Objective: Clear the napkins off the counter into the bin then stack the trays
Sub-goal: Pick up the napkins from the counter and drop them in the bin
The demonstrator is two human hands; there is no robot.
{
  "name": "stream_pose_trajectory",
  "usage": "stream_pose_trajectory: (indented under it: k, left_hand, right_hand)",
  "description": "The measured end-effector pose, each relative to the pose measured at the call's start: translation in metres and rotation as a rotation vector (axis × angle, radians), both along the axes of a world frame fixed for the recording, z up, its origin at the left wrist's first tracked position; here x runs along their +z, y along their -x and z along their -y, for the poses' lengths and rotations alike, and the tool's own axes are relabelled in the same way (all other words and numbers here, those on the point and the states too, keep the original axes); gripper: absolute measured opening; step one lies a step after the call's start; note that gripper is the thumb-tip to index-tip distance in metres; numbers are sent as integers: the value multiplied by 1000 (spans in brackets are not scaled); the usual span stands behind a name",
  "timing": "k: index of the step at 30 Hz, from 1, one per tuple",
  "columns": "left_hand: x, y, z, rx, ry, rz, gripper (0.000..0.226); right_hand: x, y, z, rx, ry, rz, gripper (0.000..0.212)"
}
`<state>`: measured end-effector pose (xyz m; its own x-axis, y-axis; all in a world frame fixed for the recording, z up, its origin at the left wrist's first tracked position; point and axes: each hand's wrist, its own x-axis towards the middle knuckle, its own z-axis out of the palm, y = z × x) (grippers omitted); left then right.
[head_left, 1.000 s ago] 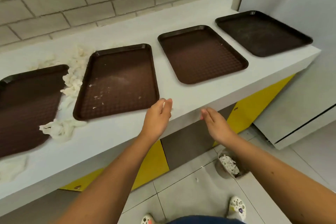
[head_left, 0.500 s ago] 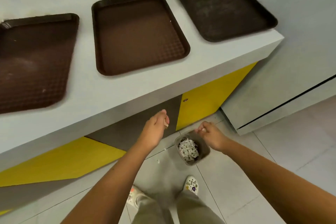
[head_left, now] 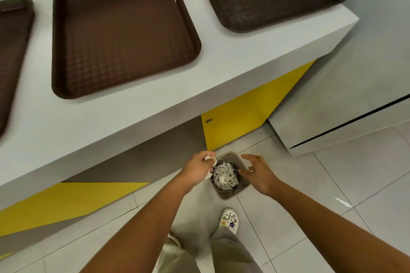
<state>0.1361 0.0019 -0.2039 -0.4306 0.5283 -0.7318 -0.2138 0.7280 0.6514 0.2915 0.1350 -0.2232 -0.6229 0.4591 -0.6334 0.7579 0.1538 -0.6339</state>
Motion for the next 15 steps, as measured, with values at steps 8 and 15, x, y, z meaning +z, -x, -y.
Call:
stream_pose_trajectory:
  k: [8,15]
  left_hand:
    - [-43,-27,-39,160,138,129,37]
    - [-42,-23,-40,256,112,203,13]
  right_hand:
    - [-13,-26,-16,-162,4,-16,33]
    - [4,-23,-21,-183,-25,-75,36]
